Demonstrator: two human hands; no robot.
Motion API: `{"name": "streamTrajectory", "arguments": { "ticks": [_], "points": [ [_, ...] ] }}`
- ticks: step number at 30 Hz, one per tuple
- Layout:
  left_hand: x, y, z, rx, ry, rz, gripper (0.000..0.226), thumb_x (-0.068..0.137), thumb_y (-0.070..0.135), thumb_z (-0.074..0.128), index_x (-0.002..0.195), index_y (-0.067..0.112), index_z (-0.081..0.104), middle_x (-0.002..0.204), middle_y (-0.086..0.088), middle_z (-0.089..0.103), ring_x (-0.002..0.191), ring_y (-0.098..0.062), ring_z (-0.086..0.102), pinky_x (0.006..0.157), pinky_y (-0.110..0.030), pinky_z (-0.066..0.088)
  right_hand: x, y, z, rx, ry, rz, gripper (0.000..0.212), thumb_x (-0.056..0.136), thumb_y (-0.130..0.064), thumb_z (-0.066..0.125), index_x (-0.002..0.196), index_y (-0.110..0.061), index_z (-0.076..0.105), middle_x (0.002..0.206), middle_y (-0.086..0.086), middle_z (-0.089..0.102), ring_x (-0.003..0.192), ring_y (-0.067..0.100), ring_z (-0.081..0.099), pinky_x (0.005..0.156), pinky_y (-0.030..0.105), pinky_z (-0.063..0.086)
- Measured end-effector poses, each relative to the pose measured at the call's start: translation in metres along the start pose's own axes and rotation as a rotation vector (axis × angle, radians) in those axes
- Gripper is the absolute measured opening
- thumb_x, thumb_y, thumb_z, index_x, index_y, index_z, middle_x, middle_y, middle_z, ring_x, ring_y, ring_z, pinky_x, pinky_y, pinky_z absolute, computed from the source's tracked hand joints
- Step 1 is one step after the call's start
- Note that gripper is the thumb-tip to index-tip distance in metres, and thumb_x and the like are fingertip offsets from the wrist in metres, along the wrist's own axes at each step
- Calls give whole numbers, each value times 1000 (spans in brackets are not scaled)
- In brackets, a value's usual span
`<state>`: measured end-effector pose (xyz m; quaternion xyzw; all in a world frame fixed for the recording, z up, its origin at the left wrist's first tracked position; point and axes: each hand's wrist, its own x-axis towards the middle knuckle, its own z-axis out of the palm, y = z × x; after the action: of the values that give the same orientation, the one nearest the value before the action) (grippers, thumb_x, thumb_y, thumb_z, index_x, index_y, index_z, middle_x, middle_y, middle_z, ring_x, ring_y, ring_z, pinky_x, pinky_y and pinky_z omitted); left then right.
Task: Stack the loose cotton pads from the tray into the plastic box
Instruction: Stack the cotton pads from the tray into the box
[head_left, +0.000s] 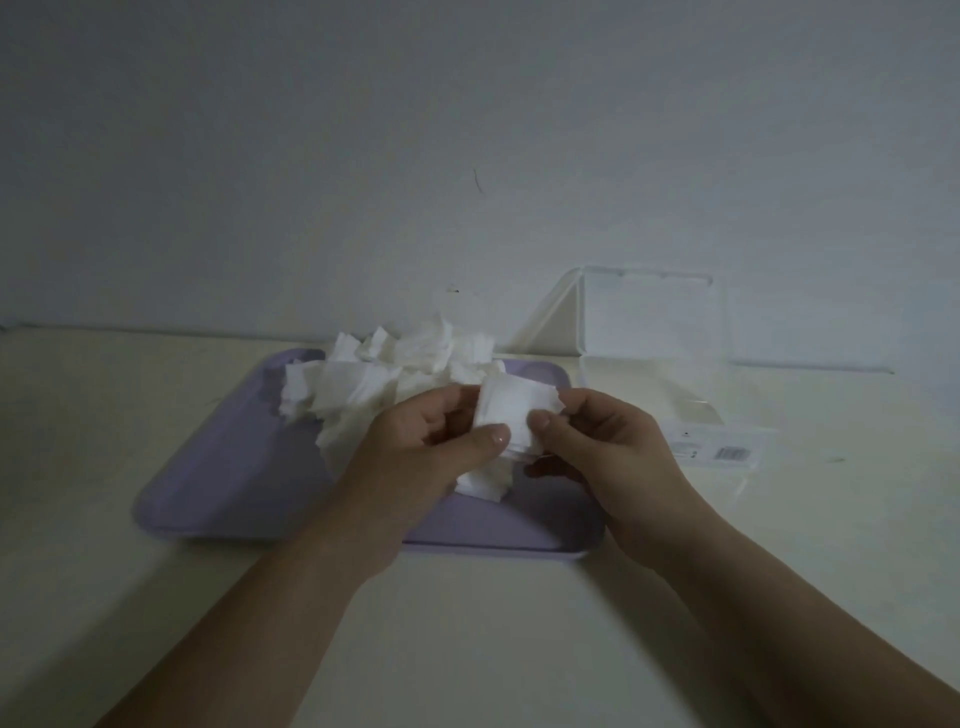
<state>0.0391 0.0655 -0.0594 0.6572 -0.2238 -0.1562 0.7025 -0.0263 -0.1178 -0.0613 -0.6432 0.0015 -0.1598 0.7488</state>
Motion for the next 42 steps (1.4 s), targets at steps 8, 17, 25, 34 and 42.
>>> {"name": "streamTrajectory", "arguments": {
  "ticks": [8,17,25,34,42],
  "points": [
    [0,-7,0,41,-1,-63,15,98,27,67,96,17,79,74,-9,68,64,-23,52,49,-27,39,-1,3,2,23,-28,-18,18,94,-8,68,109,-11,77,99,19,76,90,29,70,86,51,58],
    [-2,-4,-1,-77,-39,-91,20,104,16,57,100,5,73,82,-8,66,68,-15,61,52,-31,38,-1,2,2,110,20,44,21,89,-14,73,109,-10,80,105,19,78,93,27,72,81,41,59],
    [0,-9,-1,27,-53,-89,13,99,16,65,99,12,78,82,-21,72,74,-27,57,58,-30,46,-3,1,3,-97,58,-96,18,86,-5,77,101,-15,81,83,-3,79,74,6,68,71,20,51],
    [2,-13,1,13,19,-102,12,97,12,66,97,4,74,72,-9,68,64,-17,62,52,-28,47,-3,0,5,-161,48,-175,21,91,-4,74,83,-23,77,93,-1,74,82,9,64,76,23,46],
    [3,-14,0,2,75,-101,13,99,11,64,101,2,73,82,-10,69,67,-18,65,49,-27,47,-4,-16,7,-92,74,-173,25,84,3,75,75,-20,79,77,-5,77,70,6,67,67,16,52]
  ]
}}
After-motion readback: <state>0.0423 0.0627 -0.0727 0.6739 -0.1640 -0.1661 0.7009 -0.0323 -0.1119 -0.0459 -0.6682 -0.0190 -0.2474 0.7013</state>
